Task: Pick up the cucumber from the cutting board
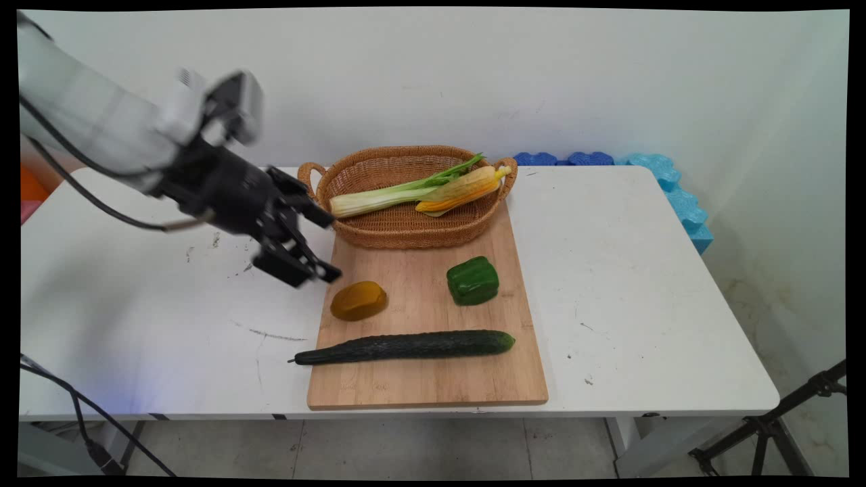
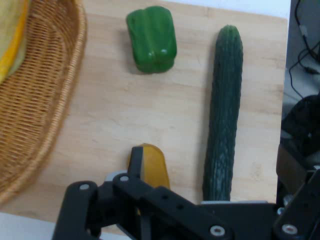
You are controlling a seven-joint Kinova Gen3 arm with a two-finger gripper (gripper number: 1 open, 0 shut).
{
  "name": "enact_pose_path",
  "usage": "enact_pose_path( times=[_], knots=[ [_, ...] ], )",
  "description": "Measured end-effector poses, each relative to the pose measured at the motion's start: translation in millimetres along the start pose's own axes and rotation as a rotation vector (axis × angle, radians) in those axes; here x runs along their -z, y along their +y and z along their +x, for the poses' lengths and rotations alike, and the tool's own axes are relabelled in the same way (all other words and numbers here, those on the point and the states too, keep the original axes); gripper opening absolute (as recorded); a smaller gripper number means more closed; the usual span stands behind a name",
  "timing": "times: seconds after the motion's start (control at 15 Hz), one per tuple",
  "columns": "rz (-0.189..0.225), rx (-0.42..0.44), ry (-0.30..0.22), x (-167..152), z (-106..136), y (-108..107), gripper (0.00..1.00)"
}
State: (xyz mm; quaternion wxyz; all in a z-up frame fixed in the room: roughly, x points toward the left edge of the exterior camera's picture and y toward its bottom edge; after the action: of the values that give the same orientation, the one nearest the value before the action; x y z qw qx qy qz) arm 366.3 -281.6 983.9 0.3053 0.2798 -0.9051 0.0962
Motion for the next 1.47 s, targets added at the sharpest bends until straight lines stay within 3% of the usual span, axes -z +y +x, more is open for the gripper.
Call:
enact_pose_path(
  times=[0.4,0.73,1.47],
  knots=[
    [-0.037,-0.046,-0.097,-76,-3,25,1.0],
    [-0.044,-0.118,-0.13,-124,-7,34,1.0],
    [-0.027,-0.193,-0.156,-177,-10,37,1.0]
  ],
)
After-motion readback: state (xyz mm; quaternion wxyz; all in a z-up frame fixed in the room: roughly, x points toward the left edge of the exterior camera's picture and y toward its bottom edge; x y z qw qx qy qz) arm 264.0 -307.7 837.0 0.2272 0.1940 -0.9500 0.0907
